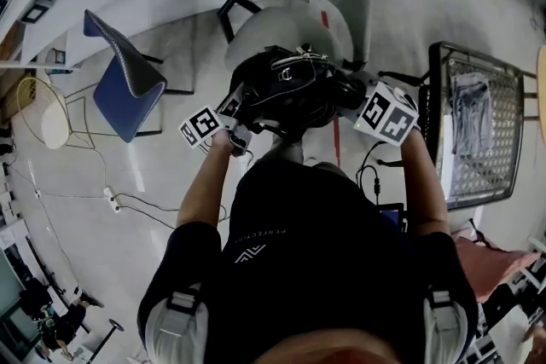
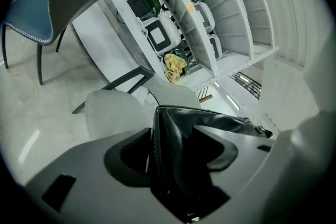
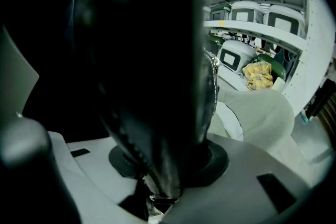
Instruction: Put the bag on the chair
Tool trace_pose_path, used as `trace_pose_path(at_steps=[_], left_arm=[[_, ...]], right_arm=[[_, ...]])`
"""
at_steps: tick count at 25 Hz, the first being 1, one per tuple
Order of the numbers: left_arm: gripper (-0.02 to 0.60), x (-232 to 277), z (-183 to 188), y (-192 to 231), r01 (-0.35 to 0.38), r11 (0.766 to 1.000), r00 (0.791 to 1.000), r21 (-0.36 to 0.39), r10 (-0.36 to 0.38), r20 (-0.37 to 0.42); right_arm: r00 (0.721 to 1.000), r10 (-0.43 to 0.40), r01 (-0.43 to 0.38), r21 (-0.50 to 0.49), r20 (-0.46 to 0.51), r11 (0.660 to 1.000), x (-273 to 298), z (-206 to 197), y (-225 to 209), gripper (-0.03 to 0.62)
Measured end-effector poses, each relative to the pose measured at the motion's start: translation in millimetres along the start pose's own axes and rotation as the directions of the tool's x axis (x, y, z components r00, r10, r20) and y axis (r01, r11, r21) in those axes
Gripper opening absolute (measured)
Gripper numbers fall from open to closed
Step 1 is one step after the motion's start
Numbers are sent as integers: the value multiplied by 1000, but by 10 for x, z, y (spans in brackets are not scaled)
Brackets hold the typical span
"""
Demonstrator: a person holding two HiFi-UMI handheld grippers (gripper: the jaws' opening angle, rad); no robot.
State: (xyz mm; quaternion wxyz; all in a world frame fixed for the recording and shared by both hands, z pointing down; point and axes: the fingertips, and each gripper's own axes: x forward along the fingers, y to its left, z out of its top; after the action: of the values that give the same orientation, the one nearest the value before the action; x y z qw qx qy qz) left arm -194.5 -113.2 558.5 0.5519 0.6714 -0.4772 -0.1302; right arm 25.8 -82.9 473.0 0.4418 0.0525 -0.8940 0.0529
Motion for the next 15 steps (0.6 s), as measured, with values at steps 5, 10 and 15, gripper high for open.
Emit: trace_pose_path(at_steps=[5, 10, 15], left_arm=[[252, 237, 221, 65, -3, 1000, 999, 10, 4, -44], [252, 491, 372, 119, 5, 1000, 997, 10, -5, -83], [252, 738, 485, 192, 28, 1000, 993, 8, -27, -119]], right_arm=[[1000, -4, 3, 46, 1, 999, 106, 61, -231, 166], [1000, -13, 14, 86, -10, 996, 176, 89, -440, 166], [999, -36, 39, 115, -30, 993, 240, 103, -613, 166]])
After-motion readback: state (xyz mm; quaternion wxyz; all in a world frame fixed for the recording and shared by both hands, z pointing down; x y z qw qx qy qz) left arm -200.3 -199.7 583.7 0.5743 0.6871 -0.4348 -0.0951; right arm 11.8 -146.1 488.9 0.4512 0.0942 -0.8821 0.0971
